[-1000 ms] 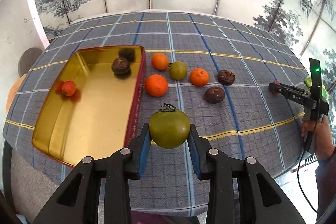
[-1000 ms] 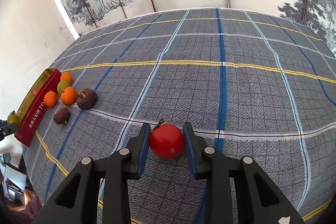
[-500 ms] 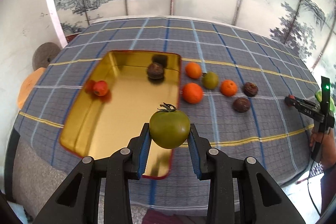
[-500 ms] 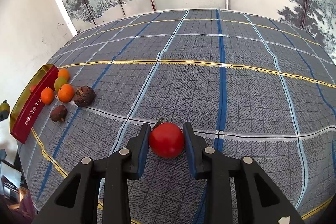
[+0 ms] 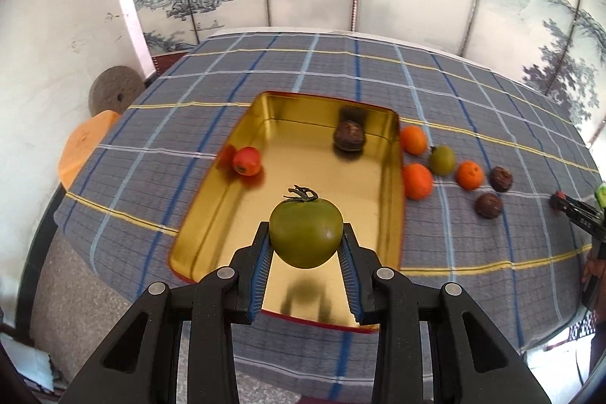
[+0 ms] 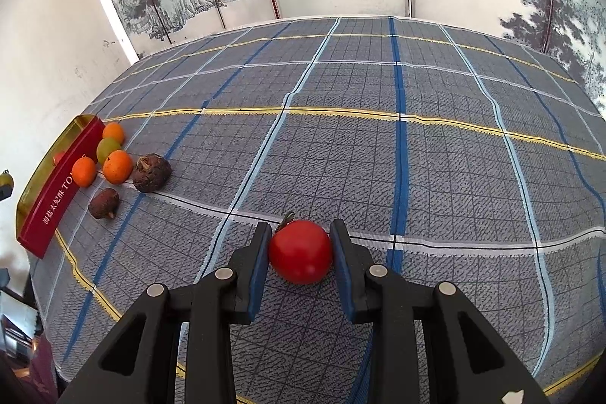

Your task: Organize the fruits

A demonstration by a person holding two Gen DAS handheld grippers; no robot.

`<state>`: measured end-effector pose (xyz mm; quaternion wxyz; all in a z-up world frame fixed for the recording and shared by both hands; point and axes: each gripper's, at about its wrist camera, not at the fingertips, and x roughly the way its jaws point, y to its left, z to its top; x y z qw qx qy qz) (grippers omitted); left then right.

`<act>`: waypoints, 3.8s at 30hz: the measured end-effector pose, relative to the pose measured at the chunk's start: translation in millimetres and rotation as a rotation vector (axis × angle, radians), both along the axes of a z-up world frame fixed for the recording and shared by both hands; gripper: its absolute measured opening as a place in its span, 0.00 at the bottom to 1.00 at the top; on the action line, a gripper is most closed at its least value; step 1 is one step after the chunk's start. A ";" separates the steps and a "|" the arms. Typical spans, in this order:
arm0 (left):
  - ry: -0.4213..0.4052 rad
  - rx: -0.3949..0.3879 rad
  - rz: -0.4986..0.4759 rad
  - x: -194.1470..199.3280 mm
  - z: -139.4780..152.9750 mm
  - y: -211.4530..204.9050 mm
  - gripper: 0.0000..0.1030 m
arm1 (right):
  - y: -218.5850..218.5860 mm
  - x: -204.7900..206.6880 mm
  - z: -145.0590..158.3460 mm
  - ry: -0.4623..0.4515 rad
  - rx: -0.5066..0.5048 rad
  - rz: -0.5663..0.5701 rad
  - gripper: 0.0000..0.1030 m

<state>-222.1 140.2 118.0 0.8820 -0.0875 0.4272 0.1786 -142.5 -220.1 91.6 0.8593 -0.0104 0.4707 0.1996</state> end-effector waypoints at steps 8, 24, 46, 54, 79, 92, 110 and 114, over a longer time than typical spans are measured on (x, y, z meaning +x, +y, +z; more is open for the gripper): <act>0.014 0.015 0.025 3.0 -6.2 18.9 0.35 | -0.3 0.4 0.2 0.002 0.006 0.000 0.28; 0.070 0.066 0.044 23.5 -36.3 60.9 0.35 | 6.5 -1.7 -0.8 -0.019 -0.064 0.012 0.30; 0.116 0.108 0.014 37.8 -58.1 74.2 0.39 | 18.9 -7.1 -1.0 -0.034 -0.116 0.048 0.41; 0.039 0.052 0.019 18.8 -32.6 68.4 0.51 | 2.8 -10.7 1.5 -0.013 -0.030 0.010 0.42; -0.064 -0.033 -0.049 -54.9 -9.5 6.5 0.60 | 75.8 -26.6 49.9 -0.051 0.053 0.206 0.27; -0.037 -0.064 -0.084 -64.7 -21.3 2.7 0.60 | 331.4 -30.6 47.2 0.028 0.138 0.659 0.29; 0.006 -0.077 -0.115 -55.3 -39.1 -2.3 0.60 | 293.7 -20.3 12.3 -0.020 -0.084 0.779 0.56; 0.025 -0.075 -0.123 -48.8 -39.4 -8.1 0.60 | 310.5 -15.5 -7.9 -0.021 -0.157 0.798 0.51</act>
